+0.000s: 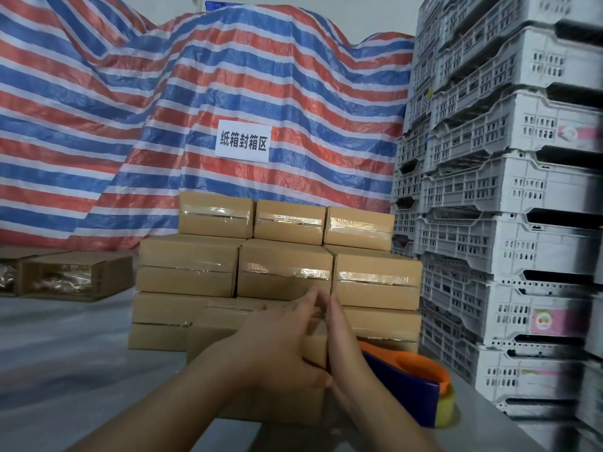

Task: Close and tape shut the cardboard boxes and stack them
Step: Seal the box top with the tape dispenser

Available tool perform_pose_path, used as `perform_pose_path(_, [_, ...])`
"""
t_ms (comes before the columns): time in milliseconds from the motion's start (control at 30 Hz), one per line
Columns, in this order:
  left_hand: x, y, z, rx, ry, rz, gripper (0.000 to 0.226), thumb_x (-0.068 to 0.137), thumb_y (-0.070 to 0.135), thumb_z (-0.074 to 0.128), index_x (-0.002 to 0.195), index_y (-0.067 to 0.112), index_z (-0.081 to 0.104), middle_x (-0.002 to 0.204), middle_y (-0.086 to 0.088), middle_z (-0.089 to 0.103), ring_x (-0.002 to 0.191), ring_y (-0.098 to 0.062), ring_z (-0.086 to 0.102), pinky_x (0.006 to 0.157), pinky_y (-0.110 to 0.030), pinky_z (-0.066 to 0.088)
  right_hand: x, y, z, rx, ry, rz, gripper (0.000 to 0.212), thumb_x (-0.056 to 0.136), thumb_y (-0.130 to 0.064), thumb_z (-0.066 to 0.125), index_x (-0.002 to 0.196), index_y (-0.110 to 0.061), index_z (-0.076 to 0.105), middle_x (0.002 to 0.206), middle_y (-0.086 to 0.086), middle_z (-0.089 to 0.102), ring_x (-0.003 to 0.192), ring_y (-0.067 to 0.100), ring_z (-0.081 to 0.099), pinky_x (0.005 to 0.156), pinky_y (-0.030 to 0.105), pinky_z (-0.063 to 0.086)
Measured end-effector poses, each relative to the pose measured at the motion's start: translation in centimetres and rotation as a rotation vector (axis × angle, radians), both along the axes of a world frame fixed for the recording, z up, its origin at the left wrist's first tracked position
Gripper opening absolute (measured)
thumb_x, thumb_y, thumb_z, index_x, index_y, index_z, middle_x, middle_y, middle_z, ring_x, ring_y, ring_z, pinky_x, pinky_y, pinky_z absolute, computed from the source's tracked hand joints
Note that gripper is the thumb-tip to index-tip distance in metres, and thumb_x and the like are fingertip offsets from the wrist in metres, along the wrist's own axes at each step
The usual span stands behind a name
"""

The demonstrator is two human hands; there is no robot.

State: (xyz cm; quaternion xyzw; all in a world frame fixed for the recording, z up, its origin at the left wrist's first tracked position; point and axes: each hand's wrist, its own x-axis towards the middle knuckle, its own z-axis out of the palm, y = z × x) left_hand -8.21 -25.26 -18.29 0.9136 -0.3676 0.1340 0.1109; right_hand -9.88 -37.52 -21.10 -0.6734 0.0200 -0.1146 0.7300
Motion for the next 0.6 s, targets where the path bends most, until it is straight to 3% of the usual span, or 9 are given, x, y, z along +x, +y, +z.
perform_pose_path(67, [-0.3, 0.7, 0.7, -0.146, 0.072, -0.087, 0.100, 0.078, 0.054, 0.072, 0.150, 0.043, 0.004, 0.154, 0.015, 0.028, 0.138, -0.008, 0.034, 0.109, -0.028, 0.034, 0.2, -0.4, 0.1, 0.022, -0.017, 0.016, 0.058, 0.099, -0.062, 0.028, 0.142, -0.030, 0.051, 0.134, 0.006, 0.058, 0.118, 0.020, 0.056, 0.078, 0.030, 0.048])
perform_pose_path(133, [-0.4, 2.2, 1.5, -0.334, 0.060, -0.127, 0.074, 0.084, 0.053, 0.067, 0.143, 0.048, 0.022, 0.148, 0.016, 0.035, 0.124, 0.007, 0.040, 0.094, -0.013, 0.037, 0.3, -0.5, 0.7, -0.001, -0.044, 0.002, 0.063, 0.095, -0.065, 0.029, 0.143, -0.028, 0.050, 0.134, 0.010, 0.061, 0.120, 0.026, 0.059, 0.097, 0.045, 0.050])
perform_pose_path(200, [-0.3, 4.4, 2.0, -0.453, -0.043, -0.035, 0.072, 0.085, 0.064, 0.056, 0.147, 0.044, 0.025, 0.148, 0.018, 0.036, 0.120, 0.008, 0.039, 0.088, -0.014, 0.037, 0.4, -0.4, 1.3, -0.066, -0.055, -0.069, 0.077, 0.088, -0.072, 0.028, 0.151, -0.029, 0.040, 0.150, 0.012, 0.048, 0.136, 0.033, 0.047, 0.114, 0.054, 0.036])
perform_pose_path(300, [0.4, 8.0, 1.7, -0.685, -0.041, 0.078, 0.078, 0.075, 0.072, 0.042, 0.145, 0.039, 0.033, 0.133, 0.023, 0.040, 0.101, 0.018, 0.042, 0.078, -0.012, 0.037, -0.5, 0.2, 1.9, -0.162, -0.100, -0.099, 0.093, 0.072, -0.080, 0.030, 0.155, -0.037, 0.029, 0.159, 0.002, 0.036, 0.144, 0.027, 0.036, 0.119, 0.054, 0.028])
perform_pose_path(367, [0.9, 9.5, 0.5, -0.855, 0.101, 0.135, 0.078, 0.076, 0.067, 0.043, 0.146, 0.033, 0.036, 0.142, 0.013, 0.043, 0.112, 0.004, 0.052, 0.088, -0.022, 0.044, -1.6, 1.0, 1.6, -0.233, -0.102, -0.085, 0.093, 0.070, -0.075, 0.032, 0.155, -0.042, 0.021, 0.163, -0.006, 0.025, 0.149, 0.022, 0.026, 0.120, 0.046, 0.023])
perform_pose_path(433, [1.0, 9.7, -1.6, -0.983, 0.297, 0.165, 0.070, 0.084, 0.058, 0.046, 0.147, 0.029, 0.037, 0.150, -0.001, 0.041, 0.132, -0.018, 0.044, 0.103, -0.035, 0.037, -2.1, 1.5, 0.8, -0.269, -0.109, -0.073, 0.093, 0.069, -0.073, 0.037, 0.155, -0.044, 0.018, 0.164, -0.011, 0.020, 0.150, 0.019, 0.022, 0.117, 0.043, 0.024])
perform_pose_path(500, [0.7, 9.3, -3.5, -1.103, 0.432, 0.152, 0.057, 0.093, 0.049, 0.048, 0.146, 0.032, 0.039, 0.154, -0.005, 0.036, 0.138, -0.023, 0.034, 0.112, -0.040, 0.028, -2.5, 1.9, 0.1, -0.296, -0.142, -0.079, 0.098, 0.066, -0.074, 0.045, 0.155, -0.046, 0.016, 0.164, -0.012, 0.019, 0.150, 0.019, 0.022, 0.118, 0.043, 0.027])
perform_pose_path(600, [0.3, 8.7, -4.8, -1.181, 0.452, 0.138, 0.053, 0.096, 0.040, 0.048, 0.147, 0.036, 0.034, 0.156, -0.006, 0.030, 0.141, -0.026, 0.029, 0.112, -0.043, 0.027, -2.9, 2.2, -0.5, -0.326, -0.195, -0.102, 0.105, 0.062, -0.070, 0.058, 0.154, -0.048, 0.014, 0.164, -0.013, 0.017, 0.149, 0.021, 0.024, 0.117, 0.051, 0.034])
